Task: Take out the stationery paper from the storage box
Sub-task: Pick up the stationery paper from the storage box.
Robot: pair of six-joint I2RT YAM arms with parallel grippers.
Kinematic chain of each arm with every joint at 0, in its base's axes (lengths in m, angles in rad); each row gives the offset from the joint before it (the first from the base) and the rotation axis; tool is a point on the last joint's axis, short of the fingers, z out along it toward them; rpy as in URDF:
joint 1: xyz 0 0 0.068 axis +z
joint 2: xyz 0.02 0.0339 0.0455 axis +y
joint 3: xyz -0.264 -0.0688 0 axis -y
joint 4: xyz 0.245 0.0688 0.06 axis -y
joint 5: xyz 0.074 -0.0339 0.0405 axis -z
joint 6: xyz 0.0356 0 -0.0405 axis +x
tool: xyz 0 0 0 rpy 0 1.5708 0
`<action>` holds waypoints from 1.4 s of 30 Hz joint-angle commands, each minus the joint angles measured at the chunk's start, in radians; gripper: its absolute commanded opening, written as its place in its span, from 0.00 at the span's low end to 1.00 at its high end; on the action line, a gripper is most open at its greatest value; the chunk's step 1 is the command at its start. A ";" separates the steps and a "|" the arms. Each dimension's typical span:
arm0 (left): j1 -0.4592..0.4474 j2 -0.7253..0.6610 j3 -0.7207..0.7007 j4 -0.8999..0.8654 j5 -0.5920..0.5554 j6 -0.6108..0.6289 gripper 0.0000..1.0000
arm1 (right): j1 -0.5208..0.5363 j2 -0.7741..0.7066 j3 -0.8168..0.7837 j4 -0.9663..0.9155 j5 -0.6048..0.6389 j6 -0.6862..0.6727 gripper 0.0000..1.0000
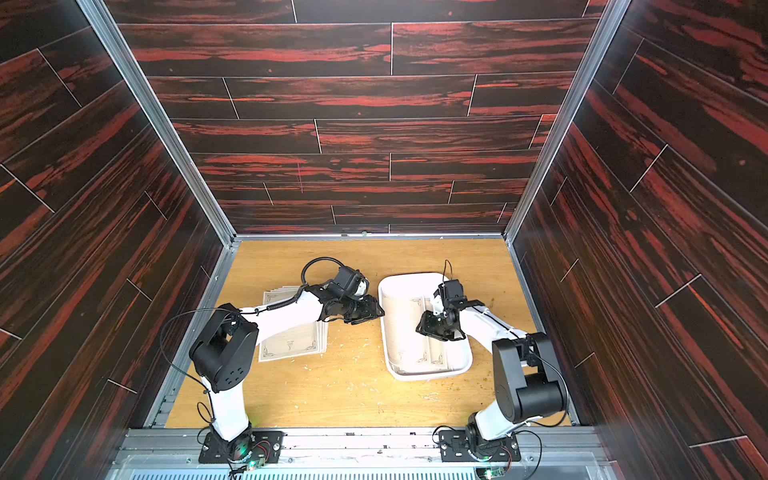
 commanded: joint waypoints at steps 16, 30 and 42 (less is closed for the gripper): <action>-0.002 0.001 0.005 -0.064 -0.024 0.024 0.49 | -0.073 -0.009 -0.140 0.260 -0.284 0.071 0.29; -0.001 0.015 0.016 -0.062 -0.018 0.015 0.49 | -0.077 -0.010 -0.129 0.225 -0.345 0.035 0.27; -0.001 -0.028 0.043 -0.066 -0.031 0.037 0.52 | -0.077 -0.058 -0.013 0.064 -0.225 -0.017 0.02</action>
